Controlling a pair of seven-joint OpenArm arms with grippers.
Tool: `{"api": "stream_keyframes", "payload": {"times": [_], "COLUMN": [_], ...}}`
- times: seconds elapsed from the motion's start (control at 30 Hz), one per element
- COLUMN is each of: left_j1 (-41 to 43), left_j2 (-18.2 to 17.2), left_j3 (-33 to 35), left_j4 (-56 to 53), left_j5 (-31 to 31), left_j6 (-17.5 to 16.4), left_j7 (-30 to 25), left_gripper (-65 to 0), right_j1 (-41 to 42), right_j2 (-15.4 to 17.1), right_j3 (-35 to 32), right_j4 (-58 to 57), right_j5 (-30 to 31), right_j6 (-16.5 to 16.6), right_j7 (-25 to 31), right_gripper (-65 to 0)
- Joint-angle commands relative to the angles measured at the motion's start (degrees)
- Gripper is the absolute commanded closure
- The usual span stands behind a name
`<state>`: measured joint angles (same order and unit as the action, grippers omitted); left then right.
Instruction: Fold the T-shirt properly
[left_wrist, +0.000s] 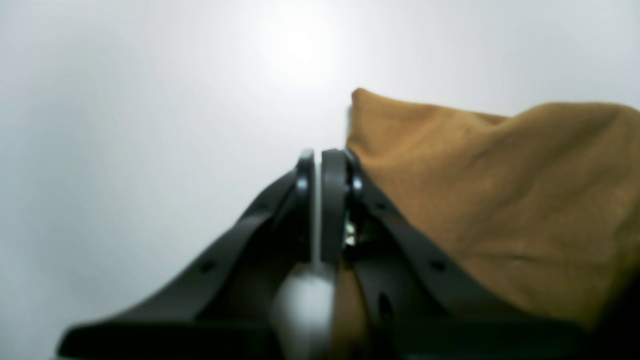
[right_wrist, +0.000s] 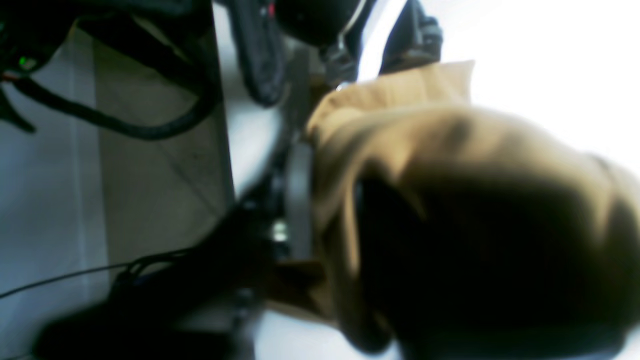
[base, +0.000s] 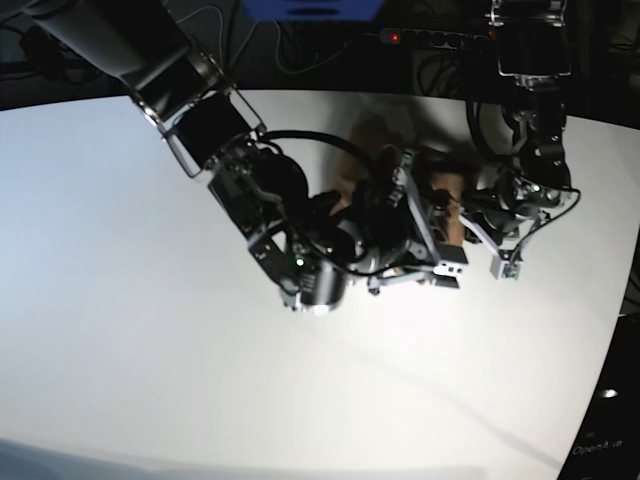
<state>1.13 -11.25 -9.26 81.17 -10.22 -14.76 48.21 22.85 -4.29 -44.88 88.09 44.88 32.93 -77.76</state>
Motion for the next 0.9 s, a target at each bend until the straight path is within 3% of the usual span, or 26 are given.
{"api": "stream_keyframes", "payload": {"times": [0.0,0.13,0.2,0.57,0.63,0.73,0.87], "left_j1": [1.1,1.7,1.8,1.9,1.9,2.3,3.0], "left_j2": [0.2,0.2,0.2,0.0,-0.2,-0.4,-1.5], "left_j3": [0.4,0.4,0.4,0.2,0.2,0.0,-0.1], "left_j4": [-0.2,0.8,1.4,1.3,1.3,1.3,3.3], "left_j5": [0.8,0.7,0.9,0.9,0.9,0.9,0.6], "left_j6": [-0.4,-0.4,-0.4,-0.5,-0.5,-0.5,-0.5], "left_j7": [5.6,5.6,5.6,5.6,5.6,5.6,5.6], "left_gripper": [-2.5,-2.5,-2.5,-2.4,-2.4,-2.4,-2.4], "right_j1": [1.5,1.6,2.0,2.6,3.5,4.3,5.4], "right_j2": [-1.2,-1.6,-1.6,-0.3,1.3,4.1,8.6], "right_j3": [-0.5,-3.5,-4.1,-4.5,-4.5,-4.2,-4.1], "right_j4": [0.7,0.7,0.7,0.7,0.8,0.8,0.8], "right_j5": [1.1,1.1,1.1,1.2,1.2,1.2,1.2], "right_j6": [0.1,0.1,0.1,0.1,0.1,0.2,0.2], "right_j7": [1.1,1.1,1.1,1.1,1.1,1.1,1.1], "right_gripper": [-21.6,-46.1,-53.8,-54.7,-50.9,-39.5,-13.6]}}
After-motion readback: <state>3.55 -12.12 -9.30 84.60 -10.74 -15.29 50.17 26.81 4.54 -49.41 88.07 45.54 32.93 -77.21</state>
